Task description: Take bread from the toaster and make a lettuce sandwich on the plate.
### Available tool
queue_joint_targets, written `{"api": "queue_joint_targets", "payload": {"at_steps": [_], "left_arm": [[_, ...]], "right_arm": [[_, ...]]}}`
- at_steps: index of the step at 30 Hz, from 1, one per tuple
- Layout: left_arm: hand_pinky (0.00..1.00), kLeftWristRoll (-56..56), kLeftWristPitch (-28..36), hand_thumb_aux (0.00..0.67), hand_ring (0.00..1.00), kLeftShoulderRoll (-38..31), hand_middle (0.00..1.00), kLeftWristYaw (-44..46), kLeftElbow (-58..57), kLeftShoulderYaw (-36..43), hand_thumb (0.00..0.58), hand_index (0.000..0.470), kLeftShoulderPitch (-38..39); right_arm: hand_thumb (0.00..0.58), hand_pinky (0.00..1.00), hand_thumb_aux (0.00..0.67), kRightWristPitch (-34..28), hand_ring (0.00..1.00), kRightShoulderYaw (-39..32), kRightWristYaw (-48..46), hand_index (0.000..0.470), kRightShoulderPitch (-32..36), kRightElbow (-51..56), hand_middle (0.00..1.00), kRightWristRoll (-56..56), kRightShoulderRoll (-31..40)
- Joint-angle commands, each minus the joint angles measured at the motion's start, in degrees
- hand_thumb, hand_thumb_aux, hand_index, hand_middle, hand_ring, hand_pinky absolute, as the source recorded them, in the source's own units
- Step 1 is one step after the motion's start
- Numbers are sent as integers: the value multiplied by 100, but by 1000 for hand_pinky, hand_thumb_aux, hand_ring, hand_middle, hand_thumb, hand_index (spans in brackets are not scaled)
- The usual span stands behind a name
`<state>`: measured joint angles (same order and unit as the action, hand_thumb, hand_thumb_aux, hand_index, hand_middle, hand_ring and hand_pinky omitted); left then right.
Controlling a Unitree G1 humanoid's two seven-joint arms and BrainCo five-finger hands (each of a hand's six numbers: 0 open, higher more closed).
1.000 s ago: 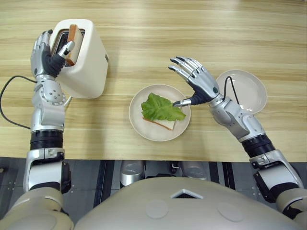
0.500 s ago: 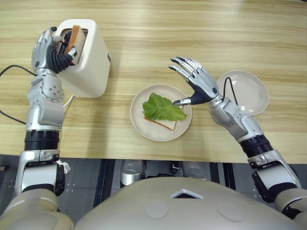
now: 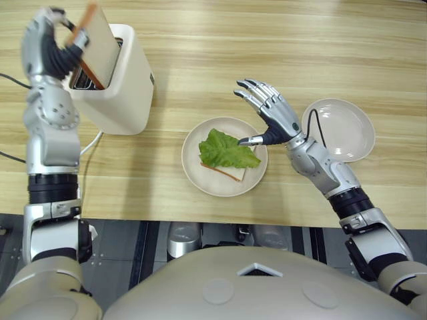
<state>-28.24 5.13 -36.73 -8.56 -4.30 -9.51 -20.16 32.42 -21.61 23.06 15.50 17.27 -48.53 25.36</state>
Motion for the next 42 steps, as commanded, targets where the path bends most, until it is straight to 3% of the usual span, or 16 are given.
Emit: {"api": "queue_joint_targets", "payload": {"at_steps": [1,2,15,25,32,38,42], "left_arm": [[835,188,-279,670,835,165,835,-327,42,-177,580,460,-33],[1000,288,-383,670,1000,225,1000,-351,0,-198,580,460,-33],[1000,1343,-1013,670,1000,616,1000,125,-525,-349,580,460,-7],[1000,2020,-992,670,1000,1117,1000,602,522,-172,580,460,326],[1000,2470,-477,670,1000,2092,1000,1380,1265,829,580,460,987],[1000,2537,-411,670,1000,2349,1000,2264,548,1719,580,460,1214],[1000,3005,-335,670,1000,2326,1000,3345,-128,1970,580,460,984]], "right_arm": [[0,0,0,-31,0,-28,41,0,-15,76,0,3,-56],[0,0,0,-30,0,-28,45,0,-20,80,0,0,-61],[0,0,0,-8,0,-28,79,0,-38,161,0,8,-55],[0,0,0,57,0,153,238,0,5,77,0,127,-11],[0,0,0,997,0,503,860,0,-252,-648,0,297,260],[0,0,0,1686,0,596,744,0,-453,-1022,0,446,483],[0,0,0,2134,0,522,458,0,-513,-1016,0,483,678]]}}
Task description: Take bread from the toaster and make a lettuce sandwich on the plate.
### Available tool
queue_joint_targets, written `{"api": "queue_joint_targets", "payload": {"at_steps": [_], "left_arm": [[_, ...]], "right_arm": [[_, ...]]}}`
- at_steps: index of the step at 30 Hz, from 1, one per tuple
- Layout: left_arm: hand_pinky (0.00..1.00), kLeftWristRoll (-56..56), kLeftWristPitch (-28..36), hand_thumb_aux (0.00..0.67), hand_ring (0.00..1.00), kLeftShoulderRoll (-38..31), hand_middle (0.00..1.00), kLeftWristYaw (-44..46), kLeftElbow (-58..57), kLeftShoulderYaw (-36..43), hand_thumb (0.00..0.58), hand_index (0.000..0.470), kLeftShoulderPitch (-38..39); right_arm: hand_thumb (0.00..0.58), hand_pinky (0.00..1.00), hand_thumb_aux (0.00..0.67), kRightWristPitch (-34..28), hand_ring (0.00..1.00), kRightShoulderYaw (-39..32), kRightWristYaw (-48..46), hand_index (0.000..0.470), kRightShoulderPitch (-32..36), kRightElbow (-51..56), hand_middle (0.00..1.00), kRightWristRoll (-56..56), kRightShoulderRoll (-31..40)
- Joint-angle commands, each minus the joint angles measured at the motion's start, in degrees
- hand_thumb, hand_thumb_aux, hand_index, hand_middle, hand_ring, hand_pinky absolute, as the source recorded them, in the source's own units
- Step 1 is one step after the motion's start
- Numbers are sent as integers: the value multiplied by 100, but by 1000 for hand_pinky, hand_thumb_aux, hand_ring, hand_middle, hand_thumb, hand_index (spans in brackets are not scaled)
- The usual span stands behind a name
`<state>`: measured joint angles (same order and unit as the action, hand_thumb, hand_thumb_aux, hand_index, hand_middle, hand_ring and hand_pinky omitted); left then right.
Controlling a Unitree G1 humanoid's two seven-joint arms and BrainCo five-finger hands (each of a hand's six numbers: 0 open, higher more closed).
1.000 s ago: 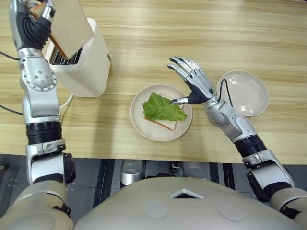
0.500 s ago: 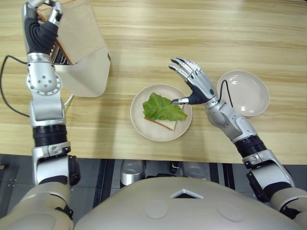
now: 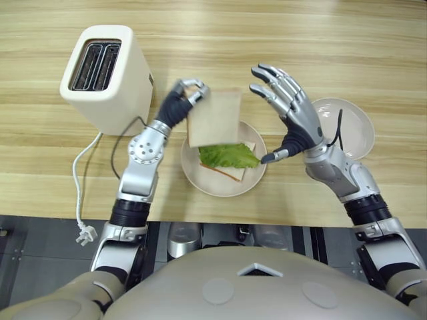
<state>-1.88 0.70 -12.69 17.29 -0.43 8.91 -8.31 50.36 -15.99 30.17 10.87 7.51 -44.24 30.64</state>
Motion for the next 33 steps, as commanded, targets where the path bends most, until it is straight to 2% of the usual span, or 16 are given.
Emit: {"api": "queue_joint_targets", "payload": {"at_steps": [1,10,15,19,28,33], "left_arm": [[1000,442,111,670,1000,-96,1000,978,-722,136,580,460,-336],[1000,746,336,670,1000,-371,1000,2757,-2648,236,580,460,-1979],[1000,538,261,670,1000,-245,1000,2936,-3397,309,580,460,-2461],[1000,492,210,670,1000,-47,1000,2921,-3581,356,580,460,-2384],[1000,498,389,670,1000,146,1000,2759,-3372,350,580,460,-1906],[1000,345,342,670,1000,80,1000,2714,-3291,442,580,460,-1857]], "right_arm": [[0,0,0,417,0,-30,-294,0,-64,-37,0,18,193],[0,0,0,668,0,-63,-508,0,-122,1,0,-634,398],[0,0,0,615,0,-213,-386,0,-147,4,0,-1268,431],[0,0,0,475,0,-393,-328,0,-106,-54,0,-1749,451],[0,0,0,393,0,-687,-324,0,-45,-68,0,-1985,529],[0,0,0,158,0,-970,-690,0,50,251,0,-2094,542]]}}
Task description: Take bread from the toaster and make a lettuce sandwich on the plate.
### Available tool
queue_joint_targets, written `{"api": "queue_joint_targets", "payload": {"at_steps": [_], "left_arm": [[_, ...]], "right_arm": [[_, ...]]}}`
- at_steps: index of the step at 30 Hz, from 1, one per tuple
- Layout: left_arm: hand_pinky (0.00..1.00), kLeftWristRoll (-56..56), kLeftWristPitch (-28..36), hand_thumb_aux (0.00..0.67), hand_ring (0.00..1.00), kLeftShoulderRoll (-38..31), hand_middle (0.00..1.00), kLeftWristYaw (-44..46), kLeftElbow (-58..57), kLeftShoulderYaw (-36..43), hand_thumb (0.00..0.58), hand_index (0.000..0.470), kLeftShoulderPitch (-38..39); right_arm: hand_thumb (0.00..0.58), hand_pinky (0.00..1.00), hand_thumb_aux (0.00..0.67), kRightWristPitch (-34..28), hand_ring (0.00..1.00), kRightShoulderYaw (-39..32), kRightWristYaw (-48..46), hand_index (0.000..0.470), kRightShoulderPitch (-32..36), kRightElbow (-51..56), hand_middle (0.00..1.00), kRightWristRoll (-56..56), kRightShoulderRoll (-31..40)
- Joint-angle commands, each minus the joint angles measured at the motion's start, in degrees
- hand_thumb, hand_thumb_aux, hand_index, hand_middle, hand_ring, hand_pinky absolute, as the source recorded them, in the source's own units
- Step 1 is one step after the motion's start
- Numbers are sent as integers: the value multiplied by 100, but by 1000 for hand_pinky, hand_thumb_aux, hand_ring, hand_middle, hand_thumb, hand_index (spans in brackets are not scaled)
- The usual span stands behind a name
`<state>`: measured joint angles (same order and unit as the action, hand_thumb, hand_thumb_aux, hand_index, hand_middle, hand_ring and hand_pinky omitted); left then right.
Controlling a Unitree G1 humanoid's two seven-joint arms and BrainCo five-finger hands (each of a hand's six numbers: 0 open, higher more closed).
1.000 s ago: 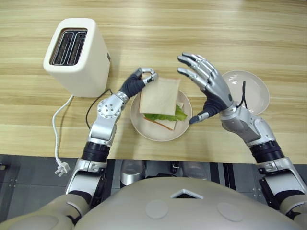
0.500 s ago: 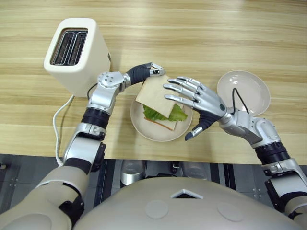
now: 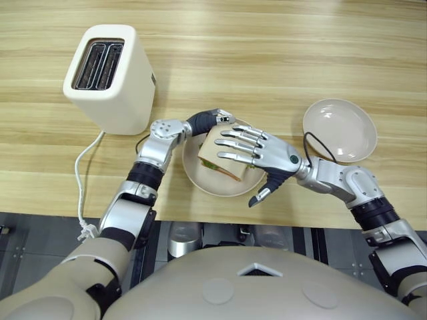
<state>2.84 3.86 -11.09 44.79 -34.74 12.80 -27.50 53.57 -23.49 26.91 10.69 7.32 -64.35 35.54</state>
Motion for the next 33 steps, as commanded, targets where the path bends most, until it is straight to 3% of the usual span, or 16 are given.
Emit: {"api": "queue_joint_targets", "payload": {"at_steps": [1,10,14,15,16,17,18,19,20,21,22,23,24,25,26,33], "left_arm": [[1000,-164,5,670,1000,-102,1000,-64,123,54,580,460,41],[1000,-508,-232,670,1000,-60,1000,-404,-74,151,580,460,37],[1000,-774,-476,670,1000,-64,1000,-781,-118,172,580,460,33],[1000,-875,-572,604,1000,-79,1000,-1001,-128,135,574,415,-9],[1000,-947,-667,483,1000,-95,1000,-1219,-132,85,535,332,-59],[1000,-1024,-768,147,1000,-116,1000,-1466,-126,34,227,101,-115],[1000,-1128,-871,0,1000,-148,1000,-1747,-111,-10,0,0,-168],[937,-1208,-953,0,937,-176,937,-2061,-65,-88,0,0,-222],[714,-1255,-1007,0,714,-195,714,-2399,8,-208,0,0,-273],[588,-1301,-1046,0,588,-224,588,-2726,78,-313,0,0,-317],[588,-1394,-1108,0,588,-274,588,-3045,143,-384,0,0,-355],[263,-1492,-1170,0,263,-331,263,-3316,210,-438,0,0,-380],[263,-1533,-1206,0,263,-375,263,-3533,304,-536,0,0,-384],[43,-1565,-1229,0,43,-408,43,-3721,408,-626,0,0,-379],[0,-1574,-1236,0,0,-424,0,-3896,506,-716,0,0,-361],[0,-1439,-1217,0,0,-275,0,-4034,1396,-780,0,0,401]], "right_arm": [[0,0,0,-255,0,-317,-560,0,100,423,0,-109,51],[0,0,0,-1024,0,-1050,-2686,0,214,1551,0,204,7],[0,0,0,-1142,0,-1173,-3070,0,196,1583,0,406,90],[0,0,0,-1137,0,-1173,-3084,0,182,1534,0,476,105],[0,0,0,-1140,0,-1176,-3105,0,171,1493,0,520,118],[0,0,0,-1140,0,-1179,-3118,0,165,1462,0,560,128],[0,0,0,-1131,0,-1177,-3116,0,166,1449,0,616,128],[0,0,0,-1142,0,-1181,-3119,0,182,1446,0,649,128],[0,0,0,-1166,0,-1187,-3100,0,210,1441,0,652,137],[0,0,0,-1183,0,-1186,-3064,0,235,1433,0,661,141],[0,0,0,-1196,0,-1181,-3033,0,251,1415,0,670,144],[0,0,0,-1205,0,-1184,-3020,0,263,1403,0,686,147],[0,0,0,-1212,0,-1191,-2993,0,278,1393,0,678,144],[0,0,0,-1222,0,-1194,-2959,0,298,1404,0,669,134],[0,0,0,-1241,0,-1198,-2938,0,316,1426,0,662,125],[0,0,0,-1494,0,-1154,-2751,0,534,1824,0,606,77]]}}
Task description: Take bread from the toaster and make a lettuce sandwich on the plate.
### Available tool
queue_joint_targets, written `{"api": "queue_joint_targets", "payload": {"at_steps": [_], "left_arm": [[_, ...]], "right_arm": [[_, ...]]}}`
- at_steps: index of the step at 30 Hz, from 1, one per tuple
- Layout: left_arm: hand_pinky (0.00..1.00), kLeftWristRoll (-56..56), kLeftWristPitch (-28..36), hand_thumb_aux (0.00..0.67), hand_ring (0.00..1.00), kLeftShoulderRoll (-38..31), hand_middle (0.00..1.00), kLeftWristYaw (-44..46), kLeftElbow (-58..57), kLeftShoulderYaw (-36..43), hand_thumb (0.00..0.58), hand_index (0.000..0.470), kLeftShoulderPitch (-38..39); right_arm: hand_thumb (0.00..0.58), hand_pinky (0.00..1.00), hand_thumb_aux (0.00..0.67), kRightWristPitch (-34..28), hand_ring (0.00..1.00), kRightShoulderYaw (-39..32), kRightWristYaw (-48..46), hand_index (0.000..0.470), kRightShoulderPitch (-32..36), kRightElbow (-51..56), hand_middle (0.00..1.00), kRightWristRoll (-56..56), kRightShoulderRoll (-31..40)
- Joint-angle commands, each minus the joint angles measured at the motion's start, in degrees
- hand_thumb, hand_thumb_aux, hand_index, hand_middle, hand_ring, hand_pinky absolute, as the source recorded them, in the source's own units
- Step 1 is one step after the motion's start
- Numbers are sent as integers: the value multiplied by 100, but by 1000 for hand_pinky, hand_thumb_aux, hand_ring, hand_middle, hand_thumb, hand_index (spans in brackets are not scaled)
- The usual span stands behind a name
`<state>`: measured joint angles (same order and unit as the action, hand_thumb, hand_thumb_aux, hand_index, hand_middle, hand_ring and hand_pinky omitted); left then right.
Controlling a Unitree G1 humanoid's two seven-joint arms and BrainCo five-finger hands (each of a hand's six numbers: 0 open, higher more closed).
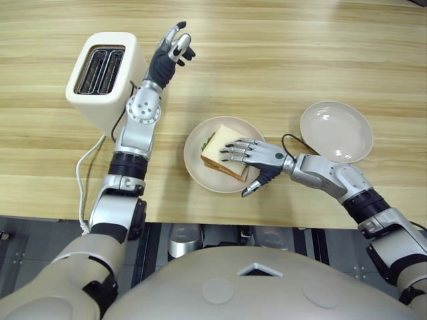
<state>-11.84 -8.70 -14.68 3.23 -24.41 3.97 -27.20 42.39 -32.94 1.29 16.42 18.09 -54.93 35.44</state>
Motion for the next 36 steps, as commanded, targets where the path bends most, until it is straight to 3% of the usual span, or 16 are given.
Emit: {"api": "queue_joint_targets", "payload": {"at_steps": [1,5,6,7,8,9,11,12,13,18,19,20,21,27,31,36], "left_arm": [[0,95,5,0,0,123,0,214,519,147,0,0,516],[0,355,61,0,0,360,0,611,950,302,0,0,971],[16,381,88,68,16,399,16,686,1042,349,112,47,1078],[16,379,100,68,16,413,16,741,1107,387,112,47,1155],[514,372,109,250,514,417,514,782,1155,411,352,171,1213],[706,370,111,342,706,417,706,804,1186,417,441,235,1253],[984,393,124,368,984,414,984,844,1181,404,462,253,1301],[1000,450,143,423,1000,429,1000,882,1180,392,501,290,1330],[1000,546,209,670,1000,457,1000,959,1210,384,580,460,1379],[1000,855,364,670,1000,413,1000,1511,1669,552,580,460,1745],[1000,971,384,670,1000,395,1000,1636,1801,534,580,460,1823],[1000,1104,389,670,1000,373,1000,1762,1926,503,580,460,1901],[1000,1264,374,670,1000,345,1000,1906,2063,460,580,460,1981],[1000,2371,590,670,1000,93,1000,2868,2758,287,580,460,2414],[1000,3165,998,670,1000,-320,1000,3868,3536,528,580,460,2975],[1000,2733,886,670,1000,-1048,1000,4608,3942,1223,580,460,3571]], "right_arm": [[0,0,0,-464,0,-195,-99,0,17,847,0,-384,77],[0,0,0,-798,0,-134,269,0,207,1064,0,-469,61],[0,0,0,-830,0,-113,336,0,233,1058,0,-440,61],[0,0,0,-849,0,-110,397,0,256,1050,0,-425,61],[0,0,0,-837,0,-101,451,0,272,1046,0,-392,49],[0,0,0,-796,0,-91,477,0,272,1043,0,-317,26],[0,0,0,-671,0,-85,538,0,251,1027,0,-155,-57],[0,0,0,-566,0,-52,518,0,206,1029,0,47,-127],[0,0,0,-487,0,-20,522,0,168,1012,0,200,-178],[0,0,0,-245,0,712,1208,0,45,562,0,1004,-345],[304,0,208,-177,0,919,1342,143,37,467,0,1233,-381],[489,59,405,-104,59,1139,1458,278,21,370,59,1485,-422],[580,1000,670,-23,1000,1356,1480,460,-2,261,1000,1799,-447],[580,1000,670,349,1000,2040,1004,460,-253,-27,1000,3462,-572],[580,1000,670,-1335,1000,1551,-2201,460,-981,-994,1000,7228,-531],[580,1000,670,-2054,1000,1085,-4668,460,-1921,-2084,1000,8012,530]]}}
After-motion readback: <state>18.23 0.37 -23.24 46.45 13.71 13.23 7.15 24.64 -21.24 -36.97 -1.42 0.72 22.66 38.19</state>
